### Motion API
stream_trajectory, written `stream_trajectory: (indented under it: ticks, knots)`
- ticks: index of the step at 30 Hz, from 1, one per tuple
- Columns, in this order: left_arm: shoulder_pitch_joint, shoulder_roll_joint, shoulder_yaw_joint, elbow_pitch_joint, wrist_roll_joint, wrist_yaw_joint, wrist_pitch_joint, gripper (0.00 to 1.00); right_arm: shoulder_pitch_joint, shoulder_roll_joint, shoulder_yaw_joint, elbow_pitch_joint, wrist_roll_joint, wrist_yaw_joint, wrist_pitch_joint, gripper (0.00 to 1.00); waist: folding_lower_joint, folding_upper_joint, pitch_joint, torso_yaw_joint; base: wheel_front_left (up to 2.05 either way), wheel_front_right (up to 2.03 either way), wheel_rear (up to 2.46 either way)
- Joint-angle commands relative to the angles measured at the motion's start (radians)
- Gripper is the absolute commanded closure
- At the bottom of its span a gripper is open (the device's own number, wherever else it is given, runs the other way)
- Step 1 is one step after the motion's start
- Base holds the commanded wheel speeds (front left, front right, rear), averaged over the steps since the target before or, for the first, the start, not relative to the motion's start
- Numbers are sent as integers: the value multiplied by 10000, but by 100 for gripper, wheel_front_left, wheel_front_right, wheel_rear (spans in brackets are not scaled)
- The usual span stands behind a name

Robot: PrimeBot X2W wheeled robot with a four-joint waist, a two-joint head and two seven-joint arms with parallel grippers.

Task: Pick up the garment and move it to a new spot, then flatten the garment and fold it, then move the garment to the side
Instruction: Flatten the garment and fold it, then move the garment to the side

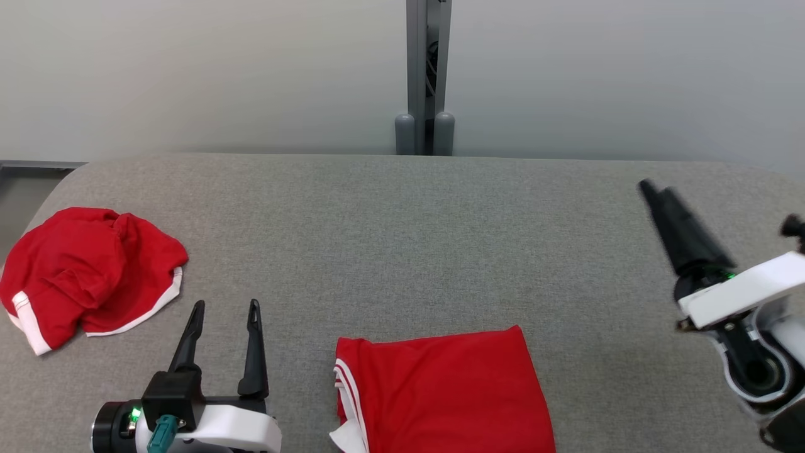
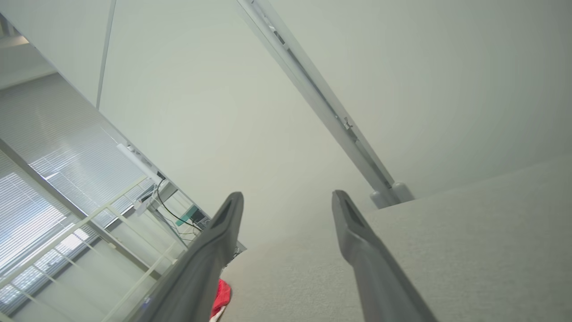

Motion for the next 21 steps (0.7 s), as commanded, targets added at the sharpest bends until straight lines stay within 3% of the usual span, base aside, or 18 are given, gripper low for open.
stream_trajectory:
  ticks: [1, 6, 12, 16, 21]
  knots:
    - [-9, 23, 47, -74, -69, 26, -28, 0, 201, 127, -341, 122, -727, 23, -34, 0, 0, -1, 8, -32, 0, 0, 0]
    - [-35, 26, 59, -206, -99, 15, -28, 0, 1157, 728, -2674, 464, -5398, 23, -33, 0, 0, -1, 52, -76, 0, 0, 0]
    - [-53, 26, 41, -327, -116, -37, -28, 0, 2761, 2010, -4456, -191, -9530, 20, -35, 0, 0, -1, 73, -90, 0, 0, 0]
    - [17, 26, 34, -380, -120, -54, -28, 0, 3736, 2590, -4793, -382, -11077, 15, -36, 0, 0, -1, 38, -105, 0, 0, 0]
    - [131, 25, -20, -355, -78, -114, -28, 0, 4402, 3238, -4959, -124, -11262, 14, -36, 0, 0, -1, -5, -119, 0, 0, 0]
